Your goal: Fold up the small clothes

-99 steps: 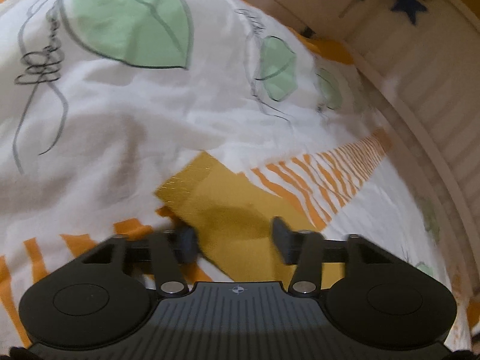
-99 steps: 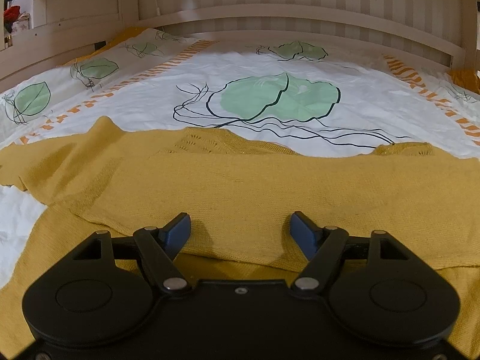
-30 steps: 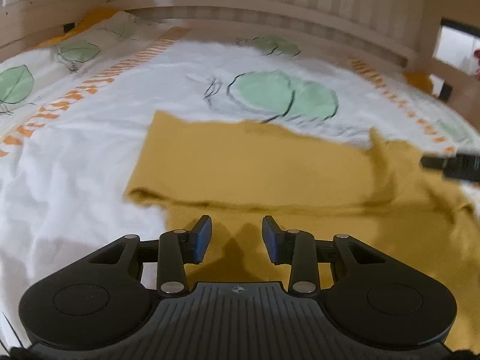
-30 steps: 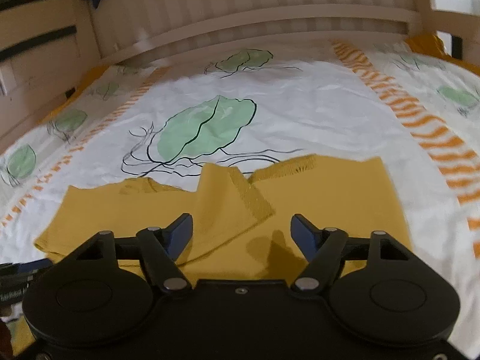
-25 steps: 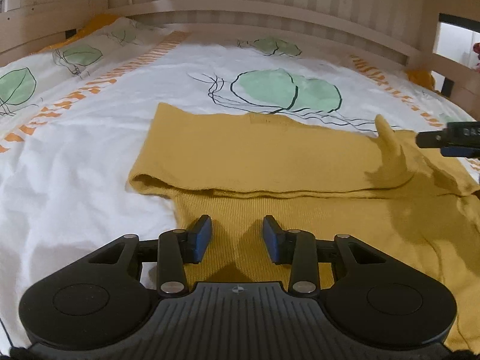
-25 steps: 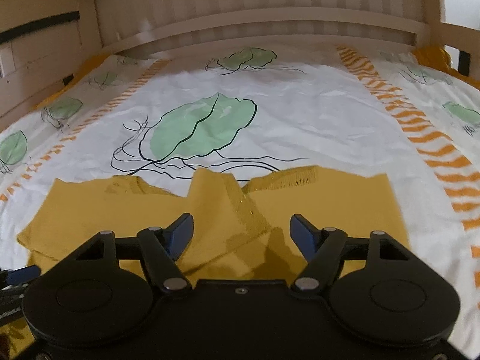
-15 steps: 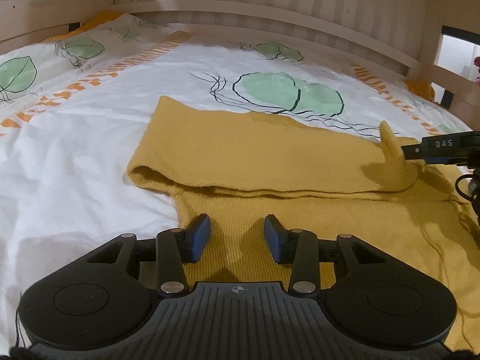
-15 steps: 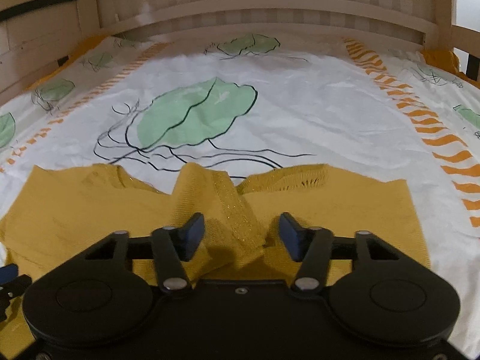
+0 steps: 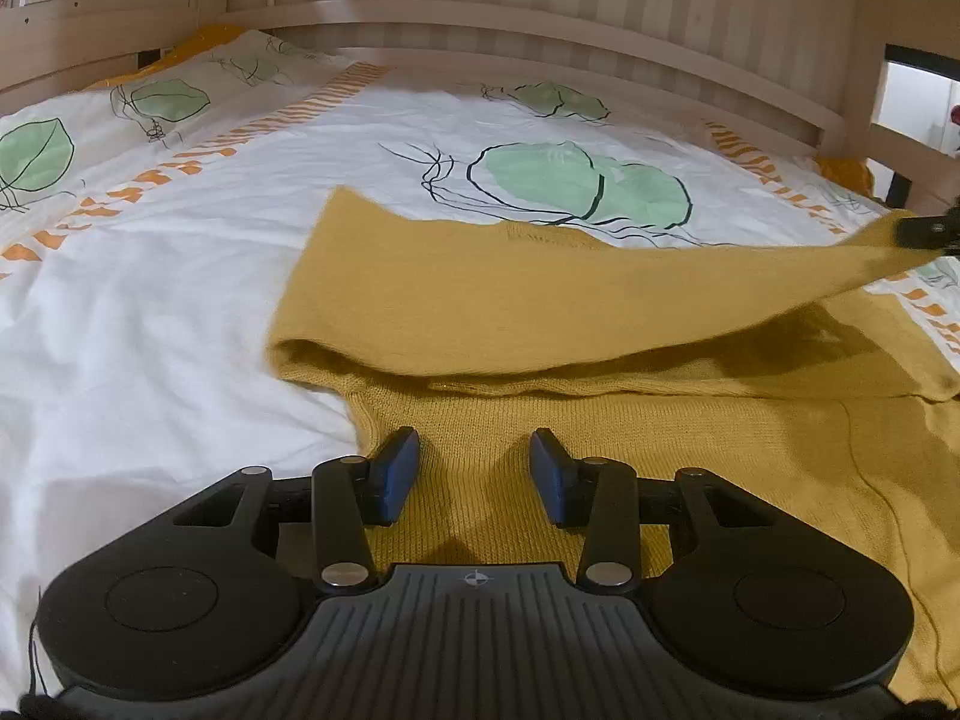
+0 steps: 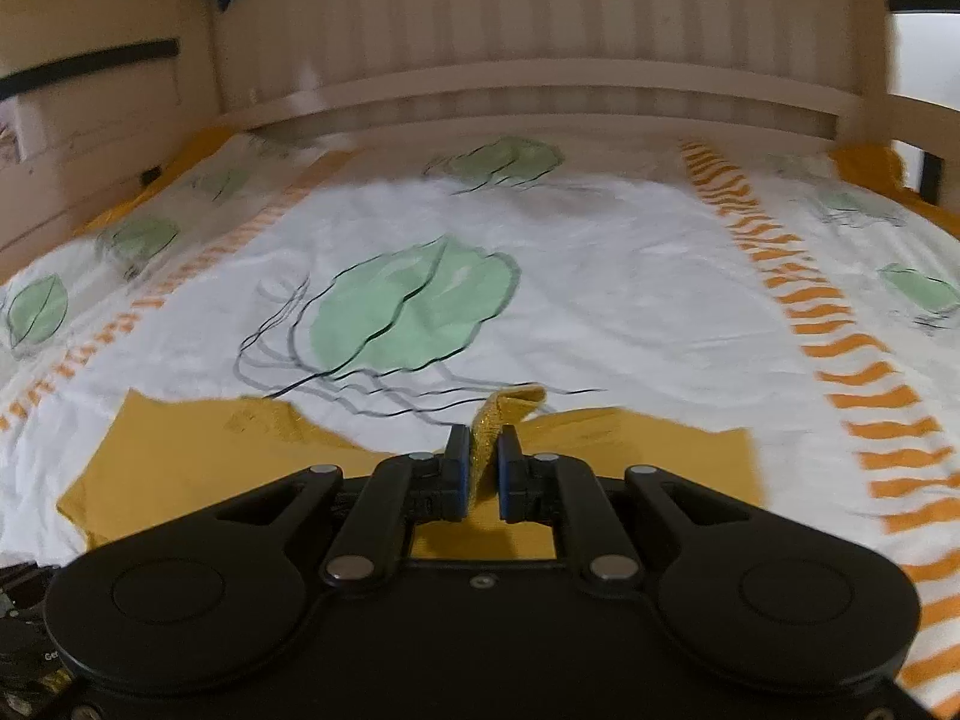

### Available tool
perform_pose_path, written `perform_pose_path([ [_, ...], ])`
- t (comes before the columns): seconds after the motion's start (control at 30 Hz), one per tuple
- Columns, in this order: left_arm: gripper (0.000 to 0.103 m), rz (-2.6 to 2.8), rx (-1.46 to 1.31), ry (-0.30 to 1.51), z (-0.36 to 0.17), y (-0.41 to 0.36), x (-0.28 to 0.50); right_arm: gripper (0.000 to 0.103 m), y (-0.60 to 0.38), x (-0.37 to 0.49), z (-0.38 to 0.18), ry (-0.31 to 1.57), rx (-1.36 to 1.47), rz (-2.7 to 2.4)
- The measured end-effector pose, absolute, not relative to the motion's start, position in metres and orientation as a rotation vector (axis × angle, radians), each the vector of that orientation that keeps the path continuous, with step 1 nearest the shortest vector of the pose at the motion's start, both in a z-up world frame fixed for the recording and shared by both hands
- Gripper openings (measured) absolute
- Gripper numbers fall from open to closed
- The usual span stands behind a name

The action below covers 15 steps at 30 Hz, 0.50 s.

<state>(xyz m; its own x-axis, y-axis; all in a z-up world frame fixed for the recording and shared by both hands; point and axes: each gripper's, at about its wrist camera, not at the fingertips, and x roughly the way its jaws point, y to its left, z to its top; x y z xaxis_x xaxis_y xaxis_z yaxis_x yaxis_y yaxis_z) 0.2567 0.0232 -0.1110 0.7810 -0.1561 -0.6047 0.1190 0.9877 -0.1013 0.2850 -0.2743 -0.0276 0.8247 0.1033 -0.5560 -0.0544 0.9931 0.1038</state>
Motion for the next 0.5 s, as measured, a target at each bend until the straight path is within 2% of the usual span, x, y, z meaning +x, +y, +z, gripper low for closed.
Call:
perform_pose_path([
  [0.33,0.040,-0.149,-0.062,0.658,-0.111,0.024,0.257,0.015,-0.314,0.281,-0.060,0.727,0.092,-0.014],
  [0.5,0.040,-0.150,-0.064,0.658,-0.111,0.024,0.257,0.015,-0.317,0.270,-0.061,0.702,0.089,-0.038],
])
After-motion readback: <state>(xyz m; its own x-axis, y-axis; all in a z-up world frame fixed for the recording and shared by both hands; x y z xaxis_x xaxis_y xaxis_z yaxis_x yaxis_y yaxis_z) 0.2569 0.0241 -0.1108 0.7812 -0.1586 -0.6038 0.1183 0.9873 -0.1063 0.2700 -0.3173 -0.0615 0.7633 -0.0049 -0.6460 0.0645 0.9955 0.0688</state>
